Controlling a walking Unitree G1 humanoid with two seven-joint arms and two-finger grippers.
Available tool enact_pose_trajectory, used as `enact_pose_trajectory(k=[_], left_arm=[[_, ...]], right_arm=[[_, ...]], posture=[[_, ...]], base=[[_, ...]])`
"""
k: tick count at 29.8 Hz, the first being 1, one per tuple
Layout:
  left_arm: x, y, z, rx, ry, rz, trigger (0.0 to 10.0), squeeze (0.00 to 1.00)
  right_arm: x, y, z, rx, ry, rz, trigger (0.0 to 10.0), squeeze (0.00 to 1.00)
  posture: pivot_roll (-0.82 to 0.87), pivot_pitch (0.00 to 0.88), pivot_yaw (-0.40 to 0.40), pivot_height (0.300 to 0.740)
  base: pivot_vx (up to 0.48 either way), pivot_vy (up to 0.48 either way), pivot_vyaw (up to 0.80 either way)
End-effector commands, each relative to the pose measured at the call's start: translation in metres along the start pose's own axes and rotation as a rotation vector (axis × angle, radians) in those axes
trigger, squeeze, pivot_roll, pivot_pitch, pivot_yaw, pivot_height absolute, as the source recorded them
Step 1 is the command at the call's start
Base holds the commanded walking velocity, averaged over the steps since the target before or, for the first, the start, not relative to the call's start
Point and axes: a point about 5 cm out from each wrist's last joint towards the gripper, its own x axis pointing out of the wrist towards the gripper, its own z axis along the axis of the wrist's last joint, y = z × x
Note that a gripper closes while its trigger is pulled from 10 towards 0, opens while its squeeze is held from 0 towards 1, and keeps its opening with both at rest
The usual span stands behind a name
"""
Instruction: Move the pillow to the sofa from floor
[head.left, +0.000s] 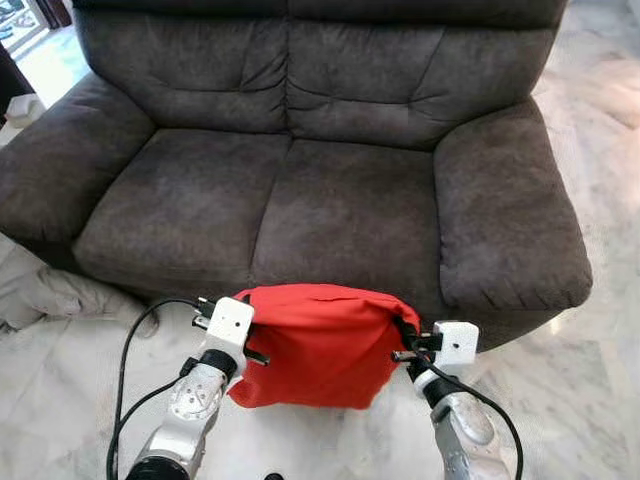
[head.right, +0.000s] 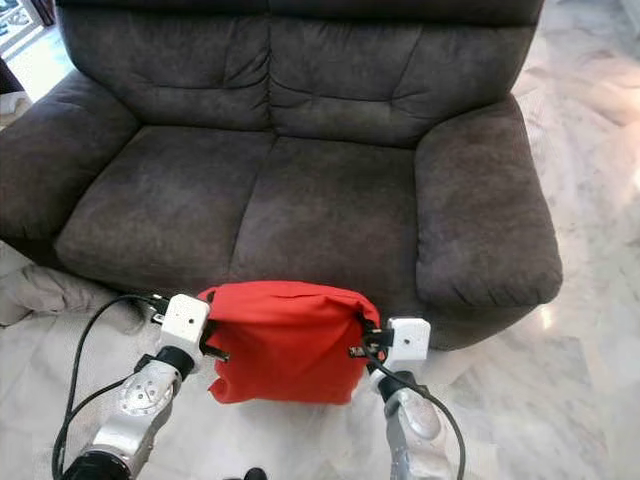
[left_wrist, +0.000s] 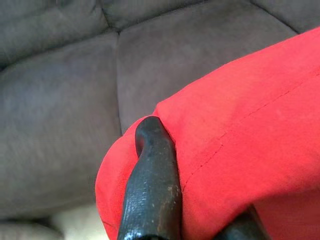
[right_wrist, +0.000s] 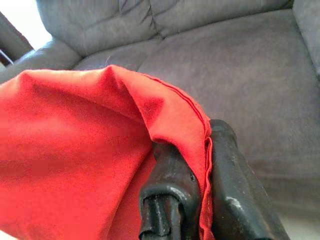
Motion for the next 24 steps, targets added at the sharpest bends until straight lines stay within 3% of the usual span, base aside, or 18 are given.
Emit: enact_pose_trajectory(k=[1,12,17,22,24], left_arm=[[0.006,0.012,0.019,-0.027,-0.088,0.067,10.0,0.0],[0.014,0.025,0.038,-0.029,-0.153,0.114,10.0,0.0],[0.018,0.036,0.052,-0.029,-0.189,0.143,10.0,0.0],[0.026,0.049,0.078,0.017,-0.259,0.161,10.0,0.0],[0.034,0.062,0.105,0.051,-0.33,0.177,10.0,0.0]], right_arm=[[-0.002,-0.011,0.011,-0.011,-0.051,-0.039,10.0,0.0],[0.003,-0.008,0.023,-0.017,-0.102,-0.016,10.0,0.0],[0.011,-0.006,0.039,-0.023,-0.153,-0.004,10.0,0.0],[0.022,0.001,0.072,-0.061,-0.262,0.035,10.0,0.0],[0.031,0.016,0.109,-0.117,-0.379,0.118,10.0,0.0]], posture=[[0.02,0.212,0.05,0.74],[0.02,0.214,0.046,0.74],[0.02,0.22,0.044,0.74],[0.01,0.227,0.052,0.74],[0.0,0.227,0.054,0.74]], base=[[0.36,0.0,0.0],[0.38,0.0,-0.2],[0.397,0.0,0.0],[0.412,0.0,0.0],[0.418,0.0,0.0]])
